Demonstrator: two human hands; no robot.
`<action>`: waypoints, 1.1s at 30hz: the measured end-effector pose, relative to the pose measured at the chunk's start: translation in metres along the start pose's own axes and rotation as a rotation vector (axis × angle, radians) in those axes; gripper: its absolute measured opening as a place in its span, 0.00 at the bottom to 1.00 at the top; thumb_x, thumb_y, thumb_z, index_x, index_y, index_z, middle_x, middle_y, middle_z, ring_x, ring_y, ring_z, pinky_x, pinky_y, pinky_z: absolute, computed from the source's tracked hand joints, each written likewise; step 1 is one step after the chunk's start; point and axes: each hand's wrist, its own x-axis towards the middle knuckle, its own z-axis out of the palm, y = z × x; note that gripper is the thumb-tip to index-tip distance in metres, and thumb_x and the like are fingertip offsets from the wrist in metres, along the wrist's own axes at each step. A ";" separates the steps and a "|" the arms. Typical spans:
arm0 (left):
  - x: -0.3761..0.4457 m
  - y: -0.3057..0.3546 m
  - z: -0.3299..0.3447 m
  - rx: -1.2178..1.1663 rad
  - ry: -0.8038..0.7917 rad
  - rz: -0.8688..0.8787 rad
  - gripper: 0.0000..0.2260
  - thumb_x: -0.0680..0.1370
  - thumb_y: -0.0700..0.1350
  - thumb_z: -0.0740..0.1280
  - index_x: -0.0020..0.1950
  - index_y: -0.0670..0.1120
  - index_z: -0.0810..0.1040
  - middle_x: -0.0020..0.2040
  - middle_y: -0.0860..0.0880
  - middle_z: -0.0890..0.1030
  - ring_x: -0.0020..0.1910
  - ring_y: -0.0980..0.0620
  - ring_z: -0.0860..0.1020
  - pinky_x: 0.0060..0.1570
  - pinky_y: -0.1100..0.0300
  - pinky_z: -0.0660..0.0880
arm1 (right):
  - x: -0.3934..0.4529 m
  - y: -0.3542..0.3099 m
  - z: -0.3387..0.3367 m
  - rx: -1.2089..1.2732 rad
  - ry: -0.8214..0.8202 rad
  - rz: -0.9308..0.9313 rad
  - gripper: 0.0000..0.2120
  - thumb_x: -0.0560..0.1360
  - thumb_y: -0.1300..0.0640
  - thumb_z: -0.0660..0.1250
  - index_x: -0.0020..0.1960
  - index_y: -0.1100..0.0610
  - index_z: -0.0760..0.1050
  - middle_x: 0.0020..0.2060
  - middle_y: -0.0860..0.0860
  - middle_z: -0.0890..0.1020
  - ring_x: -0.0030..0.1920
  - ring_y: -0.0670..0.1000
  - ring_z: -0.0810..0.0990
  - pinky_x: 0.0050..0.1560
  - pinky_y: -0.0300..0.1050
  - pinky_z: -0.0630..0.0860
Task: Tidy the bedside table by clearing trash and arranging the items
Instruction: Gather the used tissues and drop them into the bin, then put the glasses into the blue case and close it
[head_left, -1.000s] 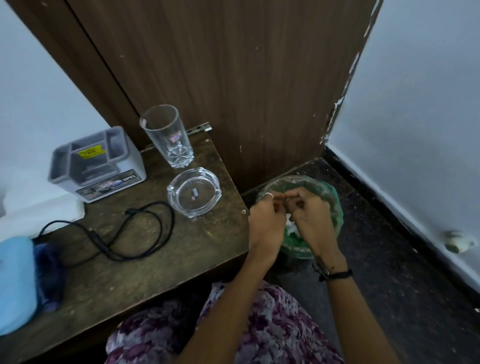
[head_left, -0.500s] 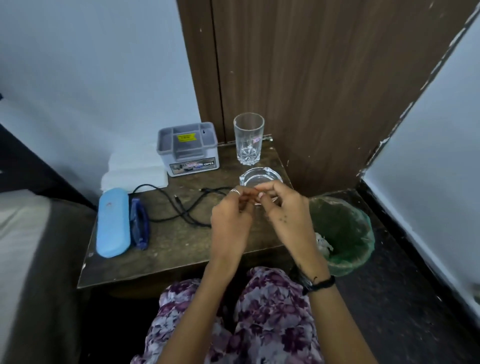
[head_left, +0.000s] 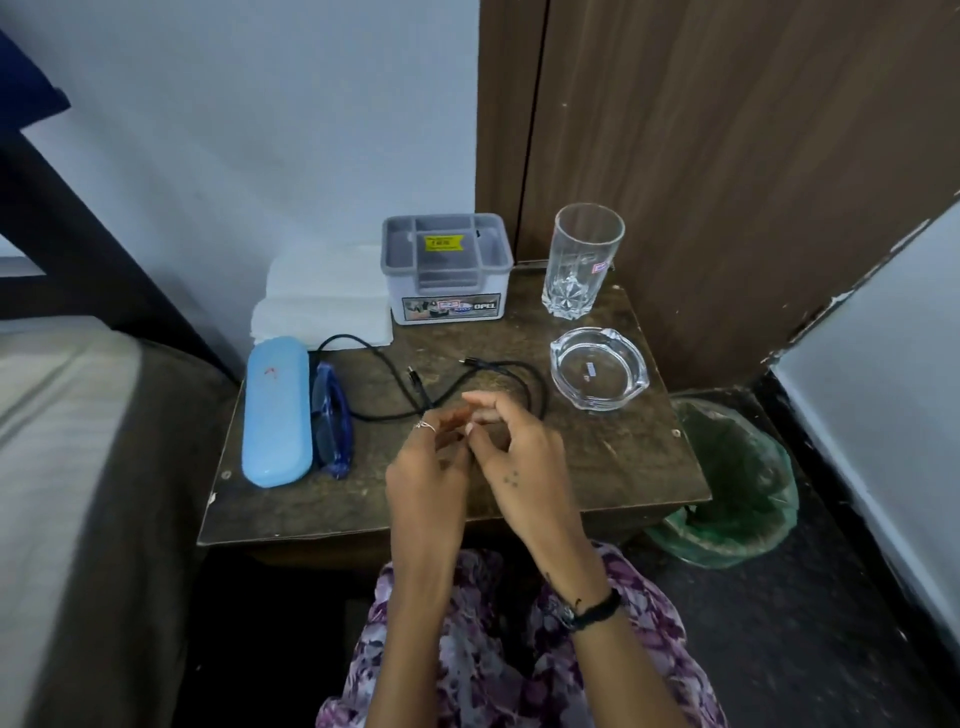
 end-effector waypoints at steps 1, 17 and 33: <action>0.002 -0.003 -0.003 0.027 0.005 0.002 0.10 0.76 0.39 0.64 0.54 0.51 0.78 0.46 0.57 0.81 0.47 0.60 0.78 0.46 0.66 0.74 | 0.001 0.000 0.005 -0.005 -0.016 -0.009 0.15 0.76 0.57 0.64 0.60 0.43 0.73 0.48 0.38 0.80 0.39 0.35 0.75 0.42 0.31 0.71; 0.027 -0.059 -0.072 0.332 0.527 0.053 0.16 0.73 0.40 0.69 0.60 0.47 0.75 0.59 0.48 0.78 0.62 0.52 0.66 0.59 0.51 0.72 | 0.019 -0.045 0.091 -0.123 -0.131 -0.167 0.12 0.76 0.54 0.65 0.59 0.51 0.75 0.50 0.46 0.78 0.51 0.44 0.75 0.42 0.34 0.66; 0.046 -0.068 -0.092 0.232 0.539 -0.060 0.31 0.66 0.40 0.71 0.68 0.48 0.66 0.59 0.44 0.75 0.56 0.45 0.69 0.51 0.57 0.65 | 0.031 -0.038 0.086 0.013 -0.088 -0.167 0.07 0.74 0.55 0.67 0.52 0.51 0.78 0.45 0.45 0.80 0.39 0.37 0.73 0.42 0.31 0.71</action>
